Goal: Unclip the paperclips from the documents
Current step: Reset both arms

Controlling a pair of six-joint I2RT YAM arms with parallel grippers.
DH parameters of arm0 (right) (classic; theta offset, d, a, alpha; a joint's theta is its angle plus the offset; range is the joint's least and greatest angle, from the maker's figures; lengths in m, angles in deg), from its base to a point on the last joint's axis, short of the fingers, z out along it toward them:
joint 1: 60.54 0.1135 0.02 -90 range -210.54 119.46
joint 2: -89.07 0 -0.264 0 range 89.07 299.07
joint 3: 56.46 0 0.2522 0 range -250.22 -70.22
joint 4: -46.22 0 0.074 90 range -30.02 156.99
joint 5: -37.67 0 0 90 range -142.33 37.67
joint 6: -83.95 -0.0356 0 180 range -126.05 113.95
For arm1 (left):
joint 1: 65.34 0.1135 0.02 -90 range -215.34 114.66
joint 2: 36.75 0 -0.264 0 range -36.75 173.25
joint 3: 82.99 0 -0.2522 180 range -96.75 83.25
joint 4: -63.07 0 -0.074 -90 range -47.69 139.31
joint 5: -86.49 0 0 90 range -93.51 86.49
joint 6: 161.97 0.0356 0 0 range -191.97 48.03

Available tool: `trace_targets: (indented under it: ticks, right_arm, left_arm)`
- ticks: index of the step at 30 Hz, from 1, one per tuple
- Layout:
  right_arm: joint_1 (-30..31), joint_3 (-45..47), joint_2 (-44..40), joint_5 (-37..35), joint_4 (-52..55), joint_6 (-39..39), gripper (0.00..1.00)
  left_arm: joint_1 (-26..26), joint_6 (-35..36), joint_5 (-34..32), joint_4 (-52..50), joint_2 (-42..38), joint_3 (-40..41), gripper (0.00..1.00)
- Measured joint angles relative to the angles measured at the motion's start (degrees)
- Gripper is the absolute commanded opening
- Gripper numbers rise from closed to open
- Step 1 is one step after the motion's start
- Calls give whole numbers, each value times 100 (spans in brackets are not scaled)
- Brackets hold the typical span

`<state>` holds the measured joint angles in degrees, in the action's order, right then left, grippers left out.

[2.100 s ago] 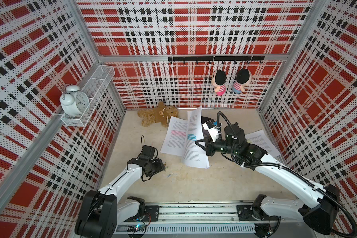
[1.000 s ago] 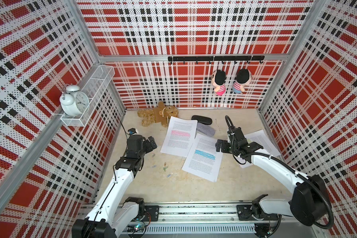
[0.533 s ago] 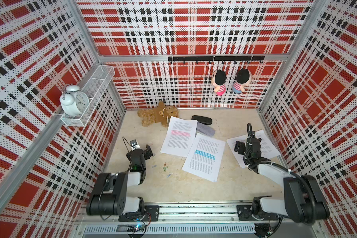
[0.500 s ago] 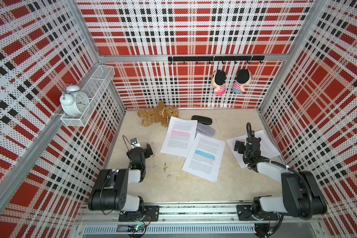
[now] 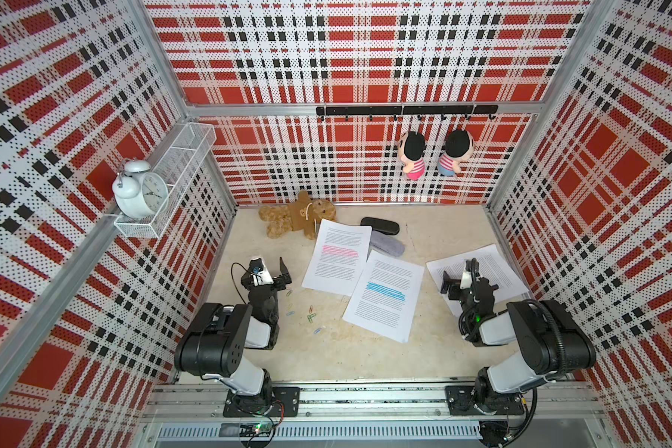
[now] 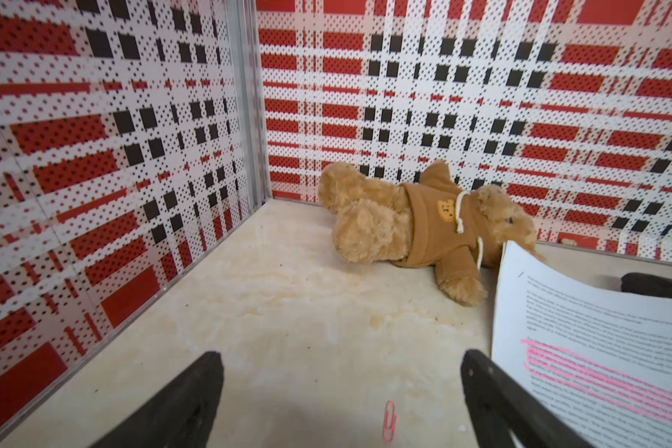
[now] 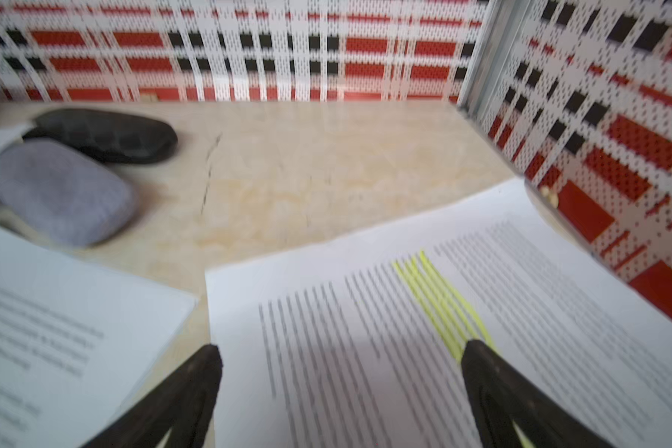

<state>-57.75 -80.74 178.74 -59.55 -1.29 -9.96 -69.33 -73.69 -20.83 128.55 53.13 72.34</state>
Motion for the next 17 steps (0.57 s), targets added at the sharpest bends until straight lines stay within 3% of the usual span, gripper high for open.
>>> trace_targets:
  ticks: [6,17]
  right_arm:
    - [-24,-645,17,146,-190,26,100]
    - [-24,-636,13,219,-245,70,100]
  left_arm:
    - [-28,105,-138,247,9,9,98]
    - [210,79,275,-31,96,-208,98]
